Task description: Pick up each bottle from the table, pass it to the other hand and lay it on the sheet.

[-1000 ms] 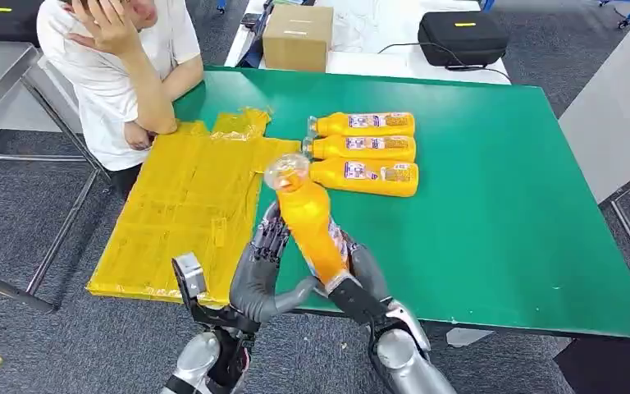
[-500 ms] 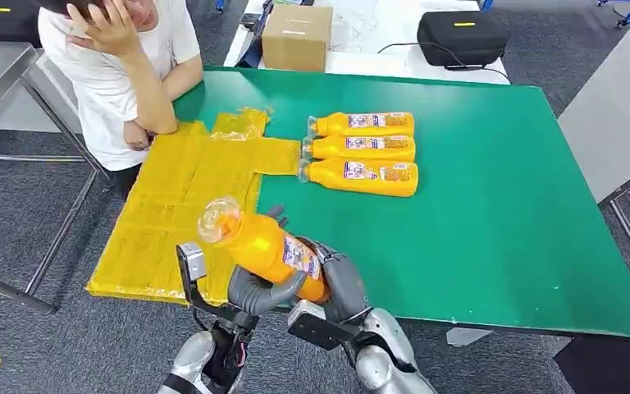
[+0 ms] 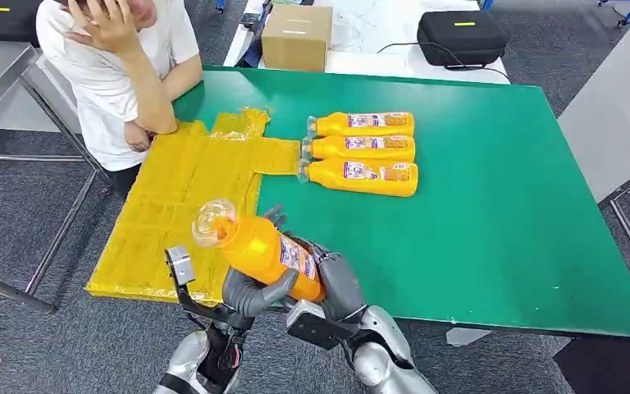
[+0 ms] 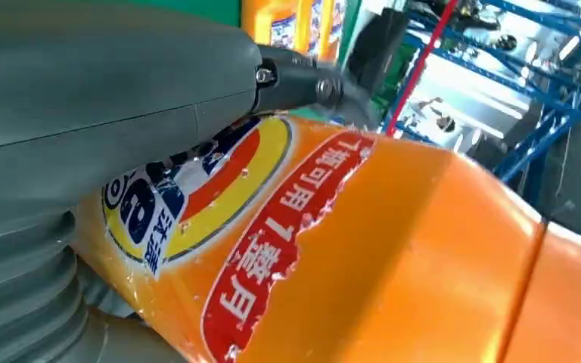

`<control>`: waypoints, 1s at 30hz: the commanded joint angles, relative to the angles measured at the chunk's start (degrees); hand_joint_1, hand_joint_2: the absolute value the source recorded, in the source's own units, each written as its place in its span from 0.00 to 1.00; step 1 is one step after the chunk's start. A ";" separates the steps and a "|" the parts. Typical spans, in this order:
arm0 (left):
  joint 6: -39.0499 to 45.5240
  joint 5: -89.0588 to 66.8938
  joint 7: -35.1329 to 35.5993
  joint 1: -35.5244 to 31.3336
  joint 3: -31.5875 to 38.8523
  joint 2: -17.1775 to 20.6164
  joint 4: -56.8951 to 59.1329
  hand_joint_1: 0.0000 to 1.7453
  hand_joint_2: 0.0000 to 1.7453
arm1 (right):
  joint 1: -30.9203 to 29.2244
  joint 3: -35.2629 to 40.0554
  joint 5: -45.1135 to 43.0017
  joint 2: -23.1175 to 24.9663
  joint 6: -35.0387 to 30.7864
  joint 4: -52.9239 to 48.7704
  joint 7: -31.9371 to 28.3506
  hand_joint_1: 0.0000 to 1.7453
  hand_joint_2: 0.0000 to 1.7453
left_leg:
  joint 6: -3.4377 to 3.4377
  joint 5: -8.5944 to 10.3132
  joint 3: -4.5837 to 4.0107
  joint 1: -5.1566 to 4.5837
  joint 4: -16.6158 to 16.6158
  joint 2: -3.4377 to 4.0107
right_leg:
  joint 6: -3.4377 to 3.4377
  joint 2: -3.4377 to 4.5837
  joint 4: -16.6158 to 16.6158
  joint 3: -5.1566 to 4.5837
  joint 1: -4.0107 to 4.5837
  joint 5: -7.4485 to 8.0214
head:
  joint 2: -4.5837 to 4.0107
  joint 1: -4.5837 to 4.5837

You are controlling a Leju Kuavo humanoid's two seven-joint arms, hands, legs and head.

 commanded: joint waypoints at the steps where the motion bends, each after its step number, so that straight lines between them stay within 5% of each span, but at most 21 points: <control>1: -9.56 3.50 -1.89 -2.39 -1.90 0.87 0.41 1.00 1.00 | 0.49 2.11 -3.24 -0.16 6.39 3.92 -1.14 0.00 1.00 | -0.09 -0.13 0.34 0.05 -0.03 -0.07 | -0.11 -0.07 -0.02 0.36 0.05 -0.15 | 0.00 -0.02; 4: -11.75 3.79 -3.02 -2.17 -1.95 0.81 0.36 1.00 1.00 | 0.59 1.34 -3.26 0.48 5.46 3.03 -1.01 0.00 1.00 | -0.09 -0.14 0.37 0.07 -0.01 -0.08 | -0.13 -0.07 -0.03 0.40 0.08 -0.17 | 0.00 0.00; 5: -11.75 3.79 -3.02 -2.17 -1.95 0.81 0.36 1.00 1.00 | 0.59 1.34 -3.26 0.48 5.46 3.03 -1.01 0.00 0.00 | -0.12 -0.21 0.50 0.08 -0.01 -0.05 | -0.15 -0.04 -0.02 0.51 0.09 -0.22 | 0.00 -0.02; 26: -15.49 5.95 -4.54 -1.73 0.82 0.91 -0.42 1.00 1.00 | -0.28 -1.23 -4.90 0.26 7.20 0.39 -0.51 0.00 0.00 | -0.08 -0.14 0.33 0.06 0.01 0.00 | -0.11 0.00 -0.01 0.34 0.06 -0.14 | 0.00 0.00; 30: 6.01 -18.85 -8.62 -2.06 2.39 2.81 -3.30 1.00 1.00 | 2.21 -3.82 -4.58 -0.71 3.95 -2.11 -1.06 0.00 0.00 | -0.10 -0.20 0.42 0.08 0.03 0.01 | -0.13 0.01 0.01 0.43 0.08 -0.19 | 0.00 -0.02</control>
